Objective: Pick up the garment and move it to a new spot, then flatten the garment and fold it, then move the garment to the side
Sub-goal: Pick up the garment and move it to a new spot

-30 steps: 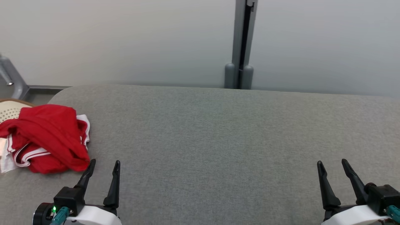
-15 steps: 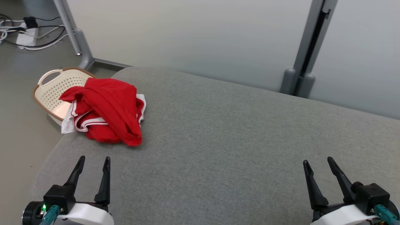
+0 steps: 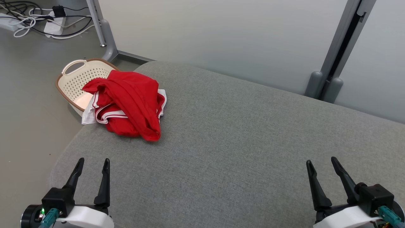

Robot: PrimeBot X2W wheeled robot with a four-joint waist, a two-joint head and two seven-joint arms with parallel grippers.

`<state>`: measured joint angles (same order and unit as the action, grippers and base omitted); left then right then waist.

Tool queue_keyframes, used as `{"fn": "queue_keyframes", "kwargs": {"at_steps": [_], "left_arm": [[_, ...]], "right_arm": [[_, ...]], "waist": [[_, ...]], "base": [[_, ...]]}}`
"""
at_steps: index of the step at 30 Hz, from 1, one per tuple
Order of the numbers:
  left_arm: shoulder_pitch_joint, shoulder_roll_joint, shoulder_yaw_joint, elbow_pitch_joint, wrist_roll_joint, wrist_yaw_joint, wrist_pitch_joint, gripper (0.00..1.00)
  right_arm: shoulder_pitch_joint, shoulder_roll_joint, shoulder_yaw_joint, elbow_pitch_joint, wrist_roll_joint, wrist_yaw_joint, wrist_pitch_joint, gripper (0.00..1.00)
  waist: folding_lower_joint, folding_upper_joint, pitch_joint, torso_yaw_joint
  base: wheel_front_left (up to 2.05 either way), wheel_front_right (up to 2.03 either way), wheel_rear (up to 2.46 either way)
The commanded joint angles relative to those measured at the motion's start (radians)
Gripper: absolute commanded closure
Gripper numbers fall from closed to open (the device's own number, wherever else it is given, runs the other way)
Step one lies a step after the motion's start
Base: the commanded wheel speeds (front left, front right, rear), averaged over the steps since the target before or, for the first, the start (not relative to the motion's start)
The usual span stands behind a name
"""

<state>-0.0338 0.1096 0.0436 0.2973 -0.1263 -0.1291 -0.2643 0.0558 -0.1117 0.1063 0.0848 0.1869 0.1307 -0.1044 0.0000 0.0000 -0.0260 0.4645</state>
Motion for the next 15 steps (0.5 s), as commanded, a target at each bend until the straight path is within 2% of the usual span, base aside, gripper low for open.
{"fn": "queue_keyframes", "kwargs": {"at_steps": [1, 8, 15], "left_arm": [[-0.008, 0.001, 0.004, -0.001, -0.007, 0.001, 0.000, 0.00], [-0.070, -0.013, 0.001, 0.029, -0.013, 0.001, 0.000, 0.00], [-0.240, -0.025, -0.030, 0.189, -0.037, 0.000, 0.000, 0.00]], "right_arm": [[-0.010, 0.000, -0.001, -0.003, -0.003, 0.000, 0.004, 0.00], [-0.039, -0.020, 0.002, -0.029, -0.012, 0.000, 0.025, 0.00], [-0.114, -0.065, 0.009, -0.082, -0.031, 0.000, 0.067, 0.00]], "waist": [[0.0000, 0.0000, 0.004, 0.000], [0.0000, 0.0000, 0.075, -0.020], [0.0000, 0.0000, 0.214, -0.070]], "base": [[0.00, 0.00, 0.00], [0.00, 0.00, 0.00], [0.00, 0.00, 0.00]]}}
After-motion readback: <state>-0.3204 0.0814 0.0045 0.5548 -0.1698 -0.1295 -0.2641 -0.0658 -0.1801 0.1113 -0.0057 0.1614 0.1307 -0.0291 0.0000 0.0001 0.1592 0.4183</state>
